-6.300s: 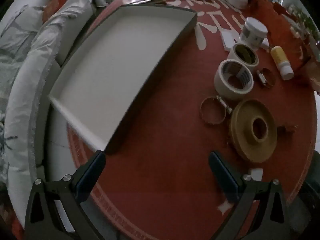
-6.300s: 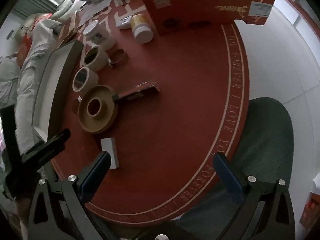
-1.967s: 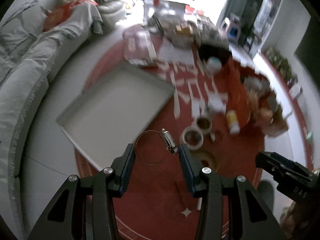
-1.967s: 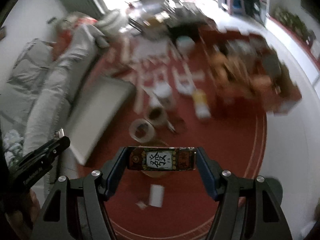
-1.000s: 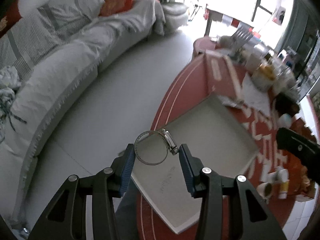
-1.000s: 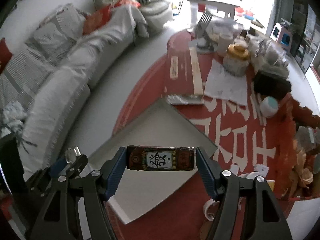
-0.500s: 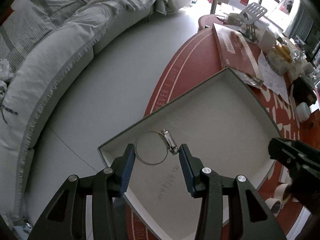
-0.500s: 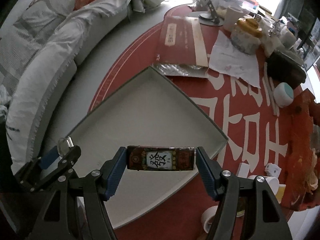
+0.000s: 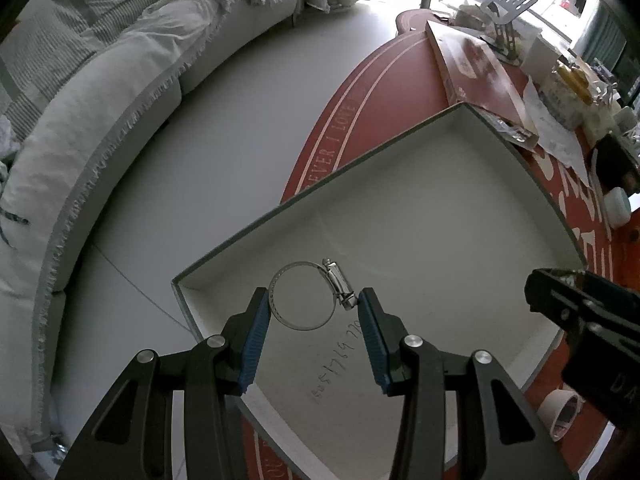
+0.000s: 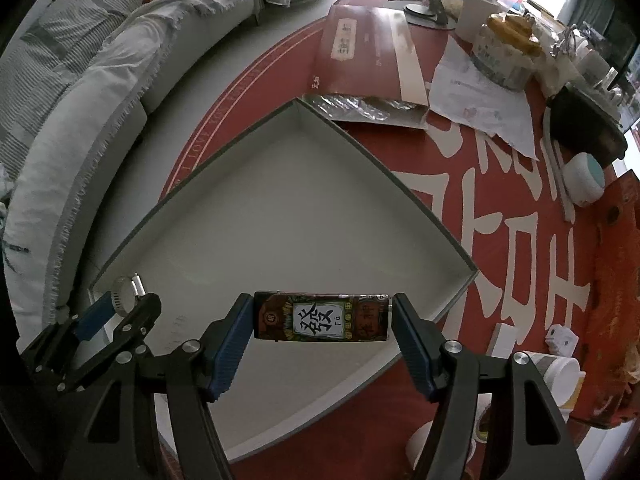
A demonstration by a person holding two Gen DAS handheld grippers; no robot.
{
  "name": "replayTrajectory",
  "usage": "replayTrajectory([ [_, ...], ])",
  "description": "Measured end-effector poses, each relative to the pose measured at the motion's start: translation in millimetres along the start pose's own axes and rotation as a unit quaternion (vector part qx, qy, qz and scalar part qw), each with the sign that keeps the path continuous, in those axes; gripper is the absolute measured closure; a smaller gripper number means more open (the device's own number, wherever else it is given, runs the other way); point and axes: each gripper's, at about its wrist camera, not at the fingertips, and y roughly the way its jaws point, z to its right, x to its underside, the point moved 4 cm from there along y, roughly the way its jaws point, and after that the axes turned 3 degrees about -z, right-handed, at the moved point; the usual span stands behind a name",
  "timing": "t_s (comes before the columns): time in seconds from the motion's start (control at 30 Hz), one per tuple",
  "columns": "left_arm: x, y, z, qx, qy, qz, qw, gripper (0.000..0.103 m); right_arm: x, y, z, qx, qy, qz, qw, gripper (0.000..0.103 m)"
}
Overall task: Organize rigid objects
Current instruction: 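Carry the clamp and bar over the white tray and open both grippers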
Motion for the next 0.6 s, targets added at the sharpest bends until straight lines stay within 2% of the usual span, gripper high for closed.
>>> replayTrajectory([
  [0.6, 4, 16, 4, -0.003, 0.004, -0.017, 0.9998, 0.055, 6, 22, 1, 0.009, 0.003, -0.024, 1.0, 0.033],
])
